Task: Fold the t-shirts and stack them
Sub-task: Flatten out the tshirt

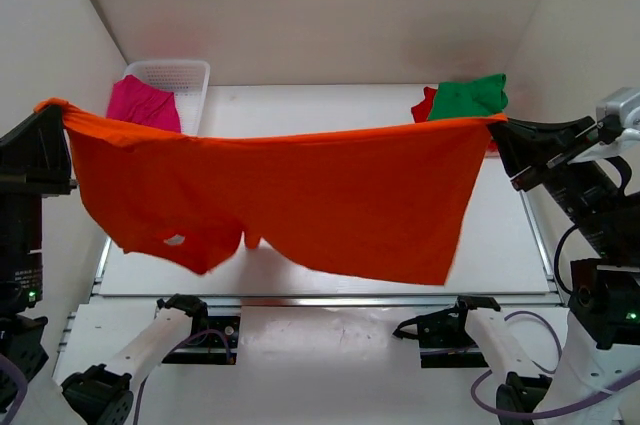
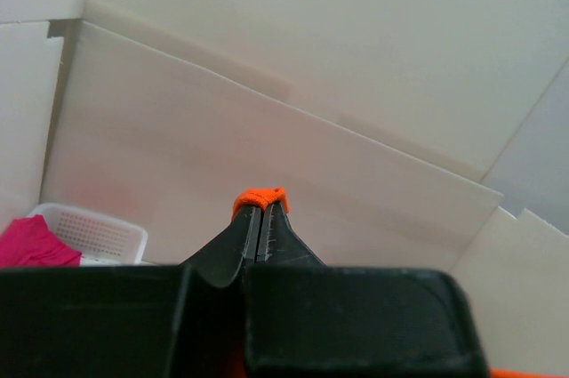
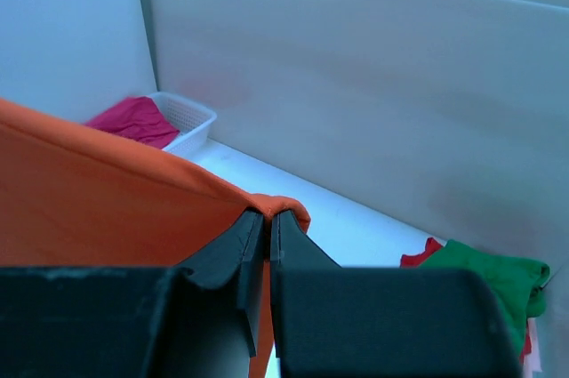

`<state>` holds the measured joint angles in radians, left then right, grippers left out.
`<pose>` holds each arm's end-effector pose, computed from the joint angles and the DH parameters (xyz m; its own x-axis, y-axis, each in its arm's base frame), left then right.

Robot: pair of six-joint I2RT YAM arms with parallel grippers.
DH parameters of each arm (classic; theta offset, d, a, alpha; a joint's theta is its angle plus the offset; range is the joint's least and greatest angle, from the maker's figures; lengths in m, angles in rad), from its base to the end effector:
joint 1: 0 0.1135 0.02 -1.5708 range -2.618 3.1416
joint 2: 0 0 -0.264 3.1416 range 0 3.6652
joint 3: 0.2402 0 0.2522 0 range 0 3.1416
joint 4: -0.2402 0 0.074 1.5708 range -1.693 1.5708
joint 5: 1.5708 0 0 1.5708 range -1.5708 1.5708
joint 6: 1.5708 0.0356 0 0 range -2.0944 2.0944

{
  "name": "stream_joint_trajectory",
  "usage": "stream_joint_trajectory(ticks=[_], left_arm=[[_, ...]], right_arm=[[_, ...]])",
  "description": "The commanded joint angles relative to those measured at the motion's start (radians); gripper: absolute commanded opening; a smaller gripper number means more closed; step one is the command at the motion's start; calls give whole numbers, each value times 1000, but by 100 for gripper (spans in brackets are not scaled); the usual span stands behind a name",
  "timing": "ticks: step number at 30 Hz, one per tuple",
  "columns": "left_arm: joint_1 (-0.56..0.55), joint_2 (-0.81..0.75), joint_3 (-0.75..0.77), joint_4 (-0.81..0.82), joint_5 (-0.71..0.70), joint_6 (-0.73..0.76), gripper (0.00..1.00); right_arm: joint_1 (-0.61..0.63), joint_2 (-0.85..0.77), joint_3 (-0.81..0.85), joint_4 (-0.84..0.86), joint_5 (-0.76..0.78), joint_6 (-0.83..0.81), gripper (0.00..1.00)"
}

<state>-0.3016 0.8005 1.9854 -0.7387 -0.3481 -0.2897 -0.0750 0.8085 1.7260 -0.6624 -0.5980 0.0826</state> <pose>-0.0253 0.0206 0.5989 0.3991 -0.4054 -0.8225 0.1037 0.9112 -0.3988 0.0404 0.0171 0.5615 0.2111 0.0525 -0.9761 -0.5004 0.8636 -0.0617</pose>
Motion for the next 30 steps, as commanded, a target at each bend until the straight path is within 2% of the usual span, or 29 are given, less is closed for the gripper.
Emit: stream_joint_trajectory(ticks=[1, 5, 8, 12, 13, 17, 19, 20, 22, 24, 25, 26, 27, 28, 29, 30], left_arm=[[13, 54, -14, 1, 47, -14, 0], [7, 107, -106, 50, 58, -8, 0], [27, 153, -238, 165, 76, 3, 0], [137, 267, -411, 303, 223, -25, 0], [139, 284, -437, 361, 234, -37, 0], [113, 484, -533, 516, 202, -22, 0], [119, 600, -521, 567, 218, -25, 0], [122, 705, -481, 565, 227, -22, 0], [114, 862, -404, 578, 215, -20, 0], [95, 1082, -241, 572, 184, -20, 0], [94, 1135, -185, 547, 155, -25, 5], [93, 1236, -49, 479, 134, -31, 16], [94, 1344, 107, 452, 100, -34, 25], [94, 1390, 247, 396, 92, -43, 47], [104, 1470, 318, 354, 81, -51, 59], [111, 1527, 426, 328, 57, -58, 65]], right_arm=[[-19, 27, 3, 0, -14, 16, 0], [-43, 81, -58, 35, -69, 25, 0], [-39, 148, -143, 87, -88, 25, 0], [68, 286, -267, 176, 70, -39, 0], [113, 308, -302, 203, 92, -49, 1], [110, 528, -368, 339, 78, -40, 0], [126, 645, -350, 400, 105, -50, 0], [124, 737, -336, 409, 103, -50, 0], [132, 883, -234, 428, 128, -64, 1], [132, 1105, -104, 419, 145, -63, 0], [121, 1162, 15, 381, 174, -61, 0], [119, 1281, 176, 330, 202, -61, 5], [122, 1392, 252, 307, 269, -69, 8], [121, 1499, 417, 243, 308, -73, 16], [116, 1547, 590, 175, 346, -78, 22], [115, 1631, 663, 147, 395, -76, 26]])
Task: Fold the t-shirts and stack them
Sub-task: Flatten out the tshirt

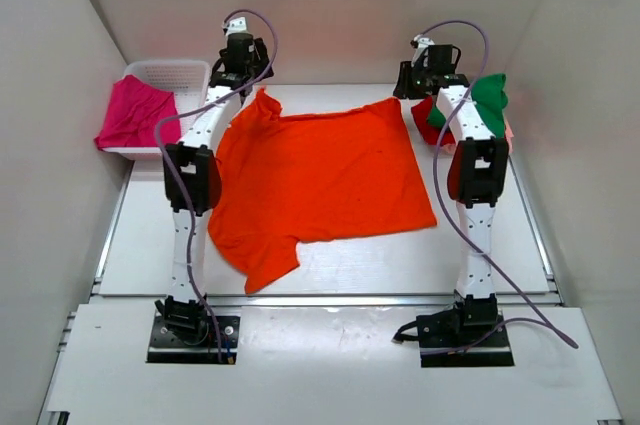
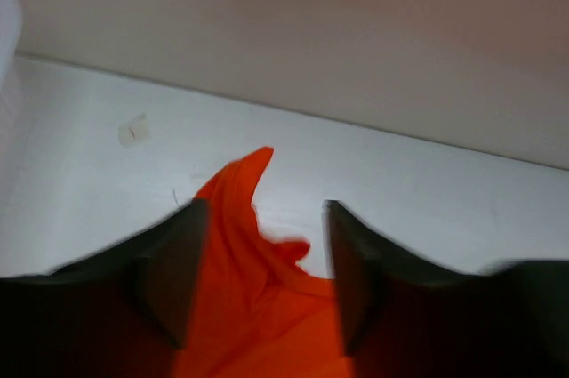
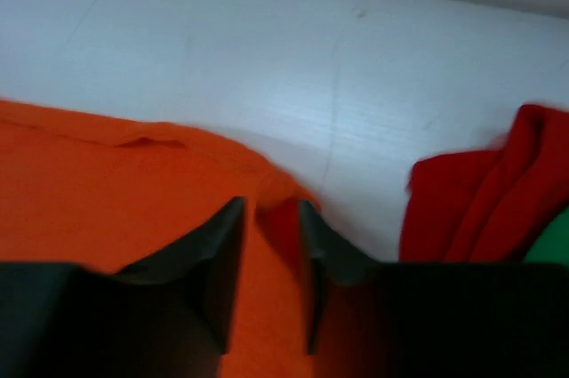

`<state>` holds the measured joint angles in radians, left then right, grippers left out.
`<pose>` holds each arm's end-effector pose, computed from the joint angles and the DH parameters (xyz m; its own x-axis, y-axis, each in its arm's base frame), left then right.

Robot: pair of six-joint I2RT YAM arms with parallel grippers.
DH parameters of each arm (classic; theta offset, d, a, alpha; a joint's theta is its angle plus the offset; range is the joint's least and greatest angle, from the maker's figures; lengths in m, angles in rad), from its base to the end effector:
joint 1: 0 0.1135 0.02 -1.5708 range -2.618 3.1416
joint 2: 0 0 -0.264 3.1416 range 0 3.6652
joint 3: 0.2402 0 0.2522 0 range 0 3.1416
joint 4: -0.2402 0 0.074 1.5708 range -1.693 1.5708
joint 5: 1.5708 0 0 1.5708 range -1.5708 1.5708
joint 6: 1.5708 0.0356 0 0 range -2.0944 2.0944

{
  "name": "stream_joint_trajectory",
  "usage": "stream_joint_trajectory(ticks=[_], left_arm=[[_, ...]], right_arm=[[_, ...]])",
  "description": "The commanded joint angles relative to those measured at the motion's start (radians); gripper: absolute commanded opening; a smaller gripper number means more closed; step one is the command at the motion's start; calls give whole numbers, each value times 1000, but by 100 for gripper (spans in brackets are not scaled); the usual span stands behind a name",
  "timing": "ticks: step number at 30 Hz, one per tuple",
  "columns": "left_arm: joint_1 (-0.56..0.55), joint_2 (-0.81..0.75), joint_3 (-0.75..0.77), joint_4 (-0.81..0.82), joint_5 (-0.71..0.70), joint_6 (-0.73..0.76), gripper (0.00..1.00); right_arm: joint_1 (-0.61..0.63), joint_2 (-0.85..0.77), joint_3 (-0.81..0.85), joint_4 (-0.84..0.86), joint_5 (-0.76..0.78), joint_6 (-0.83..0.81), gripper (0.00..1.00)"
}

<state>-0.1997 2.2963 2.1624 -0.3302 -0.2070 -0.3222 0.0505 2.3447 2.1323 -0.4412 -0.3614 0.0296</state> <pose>0.5339 -0.1006 0.2891 -0.4206 -0.2311 -0.8773 -0.1256 0.9725 -0.1959 0.5405 0.0399 0.2441 -0.6167 -0.0034 -0.7872 -0.3094 0.9206 0.2384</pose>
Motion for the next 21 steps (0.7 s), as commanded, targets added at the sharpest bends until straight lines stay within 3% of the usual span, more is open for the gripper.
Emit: stream_joint_trajectory(ticks=[1, 2, 3, 5, 6, 11, 12, 17, 21], left_arm=[[8, 47, 319, -111, -97, -23, 80], [14, 64, 345, -140, -98, -20, 91], [16, 55, 359, -154, -97, -12, 93], [19, -18, 294, -178, -103, 1, 96], [19, -102, 174, -152, -103, 17, 96], [10, -584, -601, -1, -45, -18, 89], [-1, -689, -665, -29, -39, -21, 87], [-92, -1055, -1109, -193, 53, -67, 85], [-183, -1205, -1340, -251, 139, -159, 78]], right_arm=[[-15, 161, 399, -127, 201, -20, 37], [-24, 172, 488, -172, 228, -7, 50], [-34, 179, 504, -191, 249, -2, 62], [-43, 116, 401, -225, 263, 30, 72], [-46, 44, 347, -222, 268, 36, 74], [-8, -446, -442, 54, 293, 79, 74], [0, -493, -575, 68, 295, 104, 69], [41, -734, -898, 24, 314, 124, 68], [61, -855, -1095, 30, 315, 156, 68]])
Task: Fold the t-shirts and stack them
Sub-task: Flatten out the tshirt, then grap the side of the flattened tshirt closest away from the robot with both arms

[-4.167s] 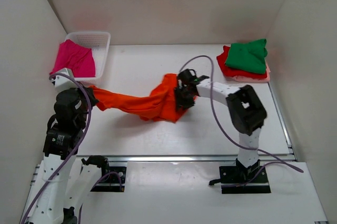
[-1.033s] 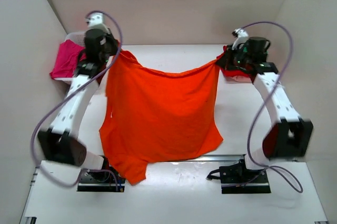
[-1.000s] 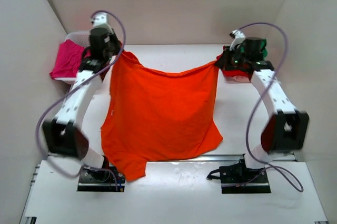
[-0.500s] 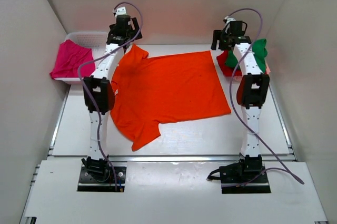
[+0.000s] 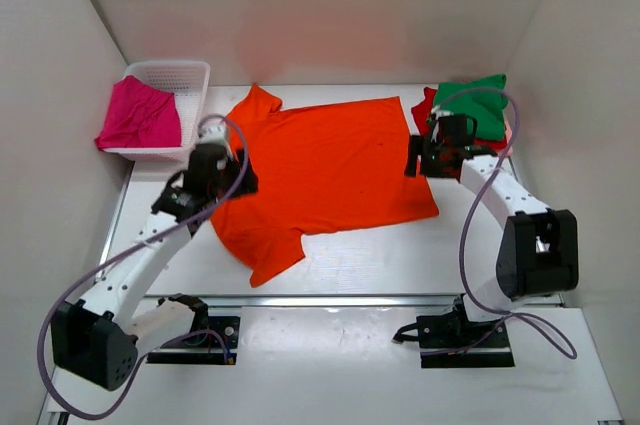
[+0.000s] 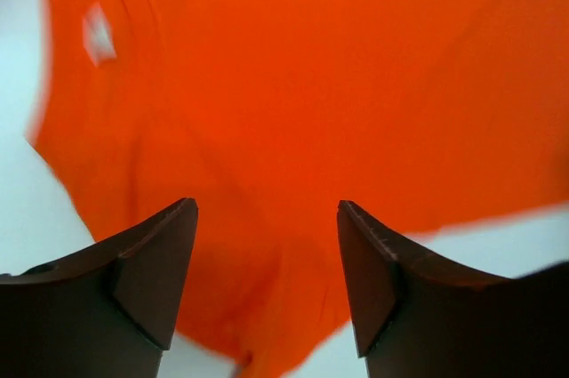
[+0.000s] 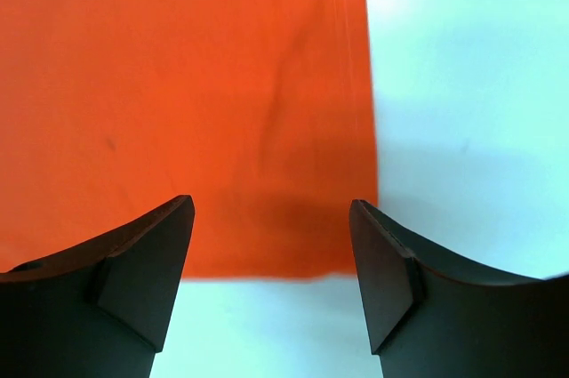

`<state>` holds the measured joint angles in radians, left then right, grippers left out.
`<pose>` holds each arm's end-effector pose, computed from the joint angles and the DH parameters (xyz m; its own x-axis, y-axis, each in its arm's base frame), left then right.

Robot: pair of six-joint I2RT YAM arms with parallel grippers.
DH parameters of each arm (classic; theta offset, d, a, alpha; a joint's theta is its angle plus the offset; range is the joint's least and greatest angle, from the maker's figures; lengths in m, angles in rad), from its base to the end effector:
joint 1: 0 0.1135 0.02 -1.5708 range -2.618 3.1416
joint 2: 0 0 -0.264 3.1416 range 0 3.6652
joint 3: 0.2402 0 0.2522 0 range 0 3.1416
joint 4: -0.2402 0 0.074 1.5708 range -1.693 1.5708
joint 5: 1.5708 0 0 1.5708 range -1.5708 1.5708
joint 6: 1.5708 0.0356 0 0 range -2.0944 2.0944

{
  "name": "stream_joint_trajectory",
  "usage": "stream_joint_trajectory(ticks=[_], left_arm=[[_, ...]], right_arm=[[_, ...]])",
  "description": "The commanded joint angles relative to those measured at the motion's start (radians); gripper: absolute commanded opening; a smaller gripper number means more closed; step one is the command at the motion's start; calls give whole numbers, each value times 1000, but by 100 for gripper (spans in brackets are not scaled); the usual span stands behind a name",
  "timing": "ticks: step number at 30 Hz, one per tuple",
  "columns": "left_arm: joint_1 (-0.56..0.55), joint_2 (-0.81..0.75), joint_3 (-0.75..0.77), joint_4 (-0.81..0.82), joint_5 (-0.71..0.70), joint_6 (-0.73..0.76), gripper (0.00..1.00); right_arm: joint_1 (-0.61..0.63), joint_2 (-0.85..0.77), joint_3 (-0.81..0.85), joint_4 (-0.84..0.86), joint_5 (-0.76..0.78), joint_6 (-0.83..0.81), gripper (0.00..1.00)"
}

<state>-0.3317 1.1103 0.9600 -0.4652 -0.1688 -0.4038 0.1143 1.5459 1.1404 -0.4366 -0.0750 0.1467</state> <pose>0.2316 -0.0735 0.3097 -0.5772 -0.2109 -0.7889 -0.0385 0.9720 -0.2316 0.3326 0.0409 0.2542 -0.7571 0.0598 -0.6506 -0.0532 0.9868 0.1526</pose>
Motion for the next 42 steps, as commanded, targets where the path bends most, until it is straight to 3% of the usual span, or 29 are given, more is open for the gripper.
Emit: stream_joint_trajectory(ticks=[1, 8, 15, 19, 28, 37, 39, 42], left_arm=[[-73, -58, -202, -125, 127, -107, 73], [-101, -285, -474, -161, 172, -249, 62], [-119, -248, -480, -196, 170, -288, 60], [-135, -282, -509, -171, 254, -337, 57], [-149, -329, -512, -332, 268, -316, 57], [-265, -233, -587, -181, 252, -394, 60], [-283, -207, -589, -144, 239, -405, 56], [-283, -169, -581, -122, 220, -401, 39]], right_arm=[[1, -93, -141, 25, 18, 50, 68], [7, -222, -286, 36, -15, 76, 68], [-4, -213, -361, 59, 1, 117, 68], [-37, -190, -370, 85, -3, 136, 68], [-65, -165, -364, 101, -16, 132, 68], [-100, -153, -381, 125, -17, 131, 69], [-108, -136, -384, 136, -13, 137, 69], [-113, -107, -389, 150, -22, 143, 70]])
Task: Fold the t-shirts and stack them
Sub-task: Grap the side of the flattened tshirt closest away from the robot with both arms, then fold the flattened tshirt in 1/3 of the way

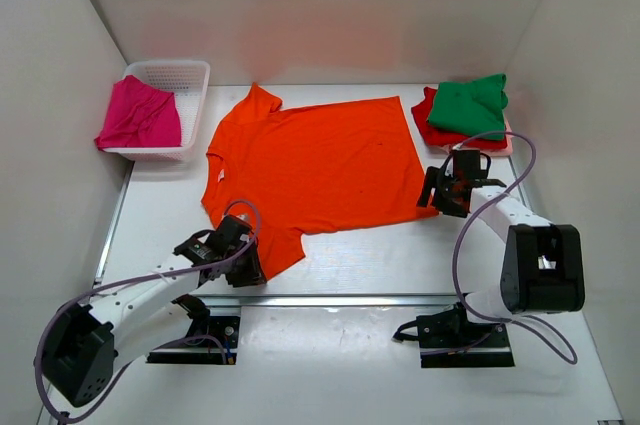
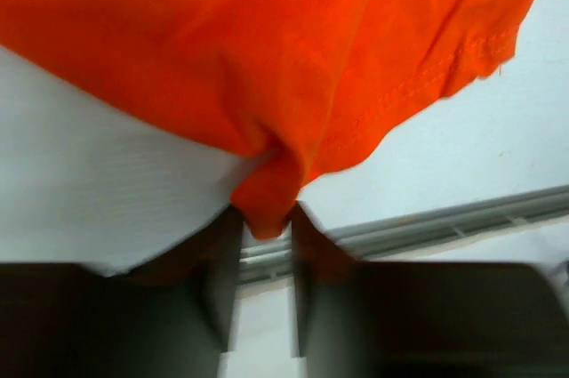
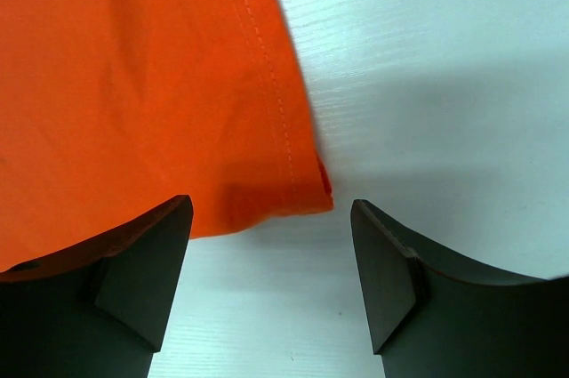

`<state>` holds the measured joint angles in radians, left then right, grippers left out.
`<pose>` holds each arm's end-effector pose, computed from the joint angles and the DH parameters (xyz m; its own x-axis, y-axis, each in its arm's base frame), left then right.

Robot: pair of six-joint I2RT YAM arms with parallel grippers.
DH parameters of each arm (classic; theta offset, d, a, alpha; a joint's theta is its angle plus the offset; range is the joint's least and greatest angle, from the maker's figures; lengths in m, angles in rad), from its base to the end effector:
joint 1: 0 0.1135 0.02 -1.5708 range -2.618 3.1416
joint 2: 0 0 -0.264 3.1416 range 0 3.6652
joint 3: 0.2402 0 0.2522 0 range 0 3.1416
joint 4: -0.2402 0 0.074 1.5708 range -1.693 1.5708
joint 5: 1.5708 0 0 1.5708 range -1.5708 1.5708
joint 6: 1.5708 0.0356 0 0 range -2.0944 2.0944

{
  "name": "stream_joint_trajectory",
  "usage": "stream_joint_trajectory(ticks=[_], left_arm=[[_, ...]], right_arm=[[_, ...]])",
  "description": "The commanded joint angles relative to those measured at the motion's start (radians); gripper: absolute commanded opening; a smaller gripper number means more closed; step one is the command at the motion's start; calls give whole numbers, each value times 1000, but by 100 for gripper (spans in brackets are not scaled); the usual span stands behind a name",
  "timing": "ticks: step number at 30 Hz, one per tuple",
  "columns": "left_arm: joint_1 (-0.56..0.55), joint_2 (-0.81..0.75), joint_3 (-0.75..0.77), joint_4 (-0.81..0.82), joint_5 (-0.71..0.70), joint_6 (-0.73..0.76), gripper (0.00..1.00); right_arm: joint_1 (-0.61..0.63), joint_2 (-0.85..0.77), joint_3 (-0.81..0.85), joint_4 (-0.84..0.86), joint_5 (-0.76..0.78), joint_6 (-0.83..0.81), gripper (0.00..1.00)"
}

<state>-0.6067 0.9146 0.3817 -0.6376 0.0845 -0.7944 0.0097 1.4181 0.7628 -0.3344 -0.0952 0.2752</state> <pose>0.1158 -0.0840 0.1491 -0.9548 -0.2027 -0.2176 -0.1227 0.9351 -0.3325 0.2707 0.0060 0.1812 -0.8212 0.2626 -0.5067 0.1676 0.9597 0.2256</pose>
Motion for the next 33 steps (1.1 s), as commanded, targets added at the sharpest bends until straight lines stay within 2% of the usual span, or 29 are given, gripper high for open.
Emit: stream_joint_trajectory(ticks=[1, 4, 8, 10, 11, 12, 13, 17, 21, 25, 28, 33], left_arm=[[-16, 33, -1, 52, -49, 1, 30], [1, 35, 16, 47, -58, 6, 3], [-1, 6, 29, 36, -71, 12, 0], [4, -19, 34, 18, -74, 20, 0], [15, -37, 48, 1, -69, 17, 0], [25, -46, 58, -23, -77, 24, 0], [41, -60, 77, -60, -75, 35, 0], [50, -85, 132, -168, -74, 87, 0], [18, -121, 157, -258, -39, 70, 0], [74, -212, 233, -338, -22, 81, 0], [148, -194, 333, -384, -3, 170, 0], [223, -67, 411, -321, 18, 254, 0]], right_arm=[[-8, 22, -13, 52, 2, 19, 70], [-7, 47, -16, 66, 6, 27, 70], [2, 117, 16, 67, -9, 36, 66], [9, 140, 30, 64, -8, 38, 45], [12, 146, 36, 60, -8, 47, 29], [22, 147, 41, 39, -6, 39, 8], [27, 142, 46, 26, -3, 38, 1], [71, 58, 6, -66, 49, 42, 0], [105, -48, -31, -167, 66, 68, 1], [124, -157, -40, -261, 57, 71, 0], [99, -205, -43, -331, 43, 47, 0], [36, -188, -31, -339, 3, -5, 0]])
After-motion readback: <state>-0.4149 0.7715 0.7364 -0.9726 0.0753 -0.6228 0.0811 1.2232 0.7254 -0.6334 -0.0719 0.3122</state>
